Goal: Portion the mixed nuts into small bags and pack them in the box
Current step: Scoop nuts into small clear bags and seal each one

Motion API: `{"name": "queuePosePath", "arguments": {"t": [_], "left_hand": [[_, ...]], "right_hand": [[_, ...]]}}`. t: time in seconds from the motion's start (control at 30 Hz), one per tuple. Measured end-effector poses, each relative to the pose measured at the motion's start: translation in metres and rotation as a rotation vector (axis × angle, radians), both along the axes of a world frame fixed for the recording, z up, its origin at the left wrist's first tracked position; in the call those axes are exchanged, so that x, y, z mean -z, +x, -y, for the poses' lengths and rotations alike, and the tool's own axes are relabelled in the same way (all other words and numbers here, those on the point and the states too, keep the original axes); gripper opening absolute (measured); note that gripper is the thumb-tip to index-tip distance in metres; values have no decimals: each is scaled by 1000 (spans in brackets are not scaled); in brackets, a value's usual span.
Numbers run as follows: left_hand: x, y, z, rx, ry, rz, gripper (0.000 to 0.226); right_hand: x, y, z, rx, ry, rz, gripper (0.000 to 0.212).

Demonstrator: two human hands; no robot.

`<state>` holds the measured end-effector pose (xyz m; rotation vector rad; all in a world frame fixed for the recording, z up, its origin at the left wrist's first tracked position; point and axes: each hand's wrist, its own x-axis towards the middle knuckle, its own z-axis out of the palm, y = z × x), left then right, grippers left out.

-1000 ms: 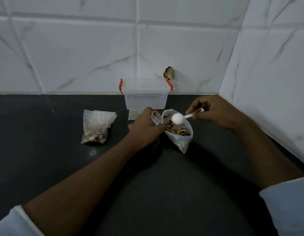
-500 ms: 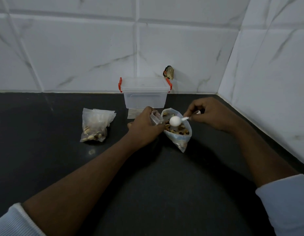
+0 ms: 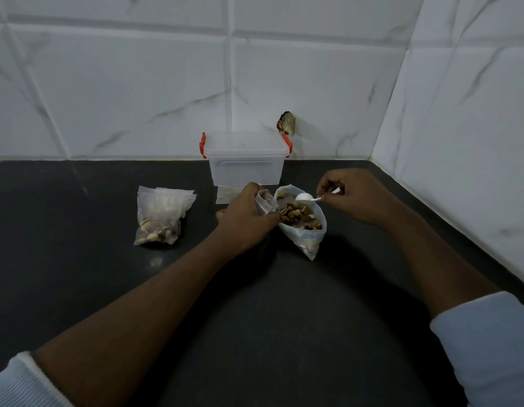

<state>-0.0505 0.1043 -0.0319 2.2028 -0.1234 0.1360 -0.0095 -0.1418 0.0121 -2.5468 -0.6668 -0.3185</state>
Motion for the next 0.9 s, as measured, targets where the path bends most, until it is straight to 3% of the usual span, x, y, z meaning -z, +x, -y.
{"name": "queuePosePath", "arguments": {"t": [0.17, 0.3, 0.47, 0.63, 0.77, 0.9], "left_hand": [[-1, 1, 0, -3, 8, -6, 40], [0, 1, 0, -5, 9, 0, 42], [1, 2, 0, 0, 18, 2, 41], [0, 2, 0, -7, 14, 0, 41], [1, 1, 0, -4, 17, 3, 40], [0, 1, 2, -3, 19, -5, 42]], "right_hand": [[-6, -4, -4, -36, 32, -30, 12], [-4, -6, -5, -20, 105, 53, 12], [8, 0, -14, -32, -87, -29, 17], [-7, -8, -12, 4, -42, -38, 10], [-8, -9, -9, 49, 59, -103, 9], [0, -9, -14, 81, 386, -368, 10]]}}
